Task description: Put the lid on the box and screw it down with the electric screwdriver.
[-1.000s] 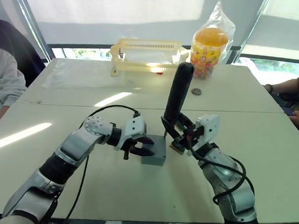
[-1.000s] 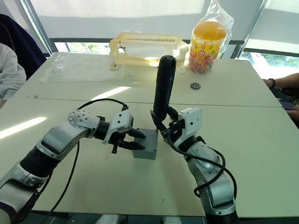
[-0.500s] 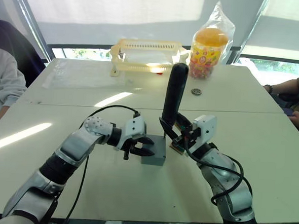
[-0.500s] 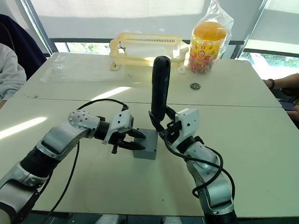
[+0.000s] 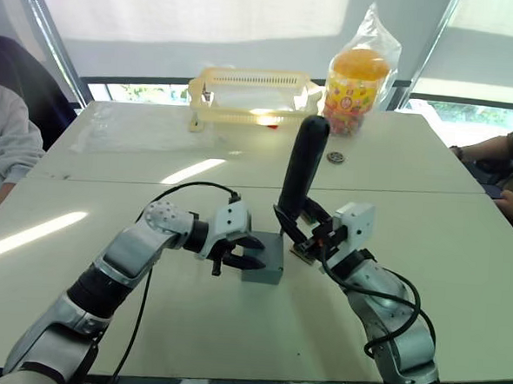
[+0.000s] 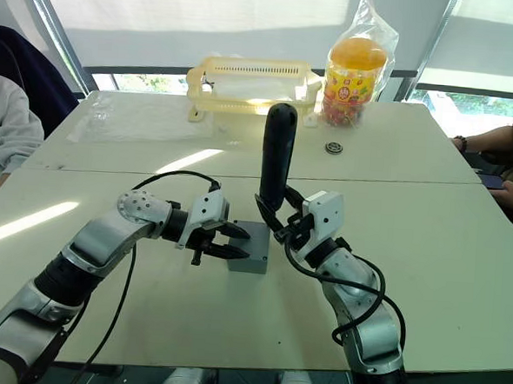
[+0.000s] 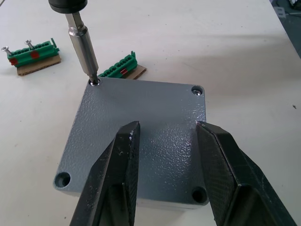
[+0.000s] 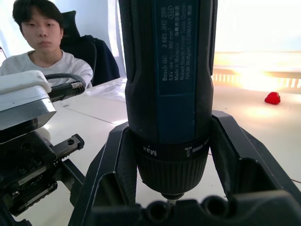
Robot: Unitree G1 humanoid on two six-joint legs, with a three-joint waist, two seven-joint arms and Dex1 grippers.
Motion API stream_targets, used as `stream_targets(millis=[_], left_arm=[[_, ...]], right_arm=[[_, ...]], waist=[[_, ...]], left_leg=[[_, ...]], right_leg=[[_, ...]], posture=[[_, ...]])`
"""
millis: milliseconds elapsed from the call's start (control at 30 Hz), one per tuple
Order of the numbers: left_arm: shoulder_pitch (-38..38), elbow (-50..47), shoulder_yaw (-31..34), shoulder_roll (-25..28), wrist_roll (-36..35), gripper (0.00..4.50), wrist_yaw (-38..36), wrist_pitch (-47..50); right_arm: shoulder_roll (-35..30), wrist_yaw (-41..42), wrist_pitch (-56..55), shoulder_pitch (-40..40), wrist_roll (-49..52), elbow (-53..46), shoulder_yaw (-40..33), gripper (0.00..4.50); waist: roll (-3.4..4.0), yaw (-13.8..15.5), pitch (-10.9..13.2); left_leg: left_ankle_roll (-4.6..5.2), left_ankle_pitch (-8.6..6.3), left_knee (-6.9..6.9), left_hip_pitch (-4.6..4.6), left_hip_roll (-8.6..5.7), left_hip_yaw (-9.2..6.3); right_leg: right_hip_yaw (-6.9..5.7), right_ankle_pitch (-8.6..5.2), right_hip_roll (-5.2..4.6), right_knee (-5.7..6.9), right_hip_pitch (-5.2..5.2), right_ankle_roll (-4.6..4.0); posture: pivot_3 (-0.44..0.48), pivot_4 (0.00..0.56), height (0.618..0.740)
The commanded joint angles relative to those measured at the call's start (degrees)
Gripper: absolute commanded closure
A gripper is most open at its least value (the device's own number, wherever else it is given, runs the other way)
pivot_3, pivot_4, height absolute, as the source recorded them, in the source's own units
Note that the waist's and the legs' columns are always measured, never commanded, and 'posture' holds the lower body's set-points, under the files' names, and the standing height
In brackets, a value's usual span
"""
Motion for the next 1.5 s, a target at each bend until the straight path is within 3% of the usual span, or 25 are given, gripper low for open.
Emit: stream_targets(millis=[33,700,933,1500], left_arm=[[1.57,-0.50,-1.09,0.41,1.04,2.63,0.30,1.54],[2.35,0.75,-1.64,0.67,2.59,2.63,3.23,2.20],[3.81,0.30,-2.23,1.35,2.81,2.63,3.10,2.59],[5.02,1.41,-2.42,1.42,3.41,2.63,3.92,2.15]], right_arm=[[0.43,1.63,-0.98,0.58,0.27,0.50,2.16,2.71],[-0.90,5.43,6.61,-2.83,0.09,2.71,5.96,2.71],[-1.65,5.63,6.99,-2.51,-0.87,4.28,5.27,2.71],[1.97,-2.98,2.42,-2.46,-5.60,11.08,1.85,2.71]], waist=[[-0.01,-0.01,-0.01],[-0.05,-0.55,-0.27],[-0.15,-0.60,-0.70],[-0.30,0.24,-1.73]], left_leg=[[0.00,0.00,0.00,0.00,0.00,0.00],[0.01,0.00,-0.08,0.16,0.04,-0.01],[0.10,-0.08,-0.23,0.92,0.05,-0.01],[0.11,-0.09,-0.26,0.98,0.05,-0.05]], right_leg=[[0.00,0.00,0.00,0.00,0.00,0.00],[0.02,-0.02,0.06,0.00,0.09,-0.03],[0.01,-0.30,0.05,-0.08,0.84,-0.21],[-0.04,-0.43,0.00,-0.14,0.93,-0.39]], posture=[[0.000,0.150,0.740],[0.000,0.150,0.740],[0.000,0.150,0.740],[0.000,0.150,0.740]])
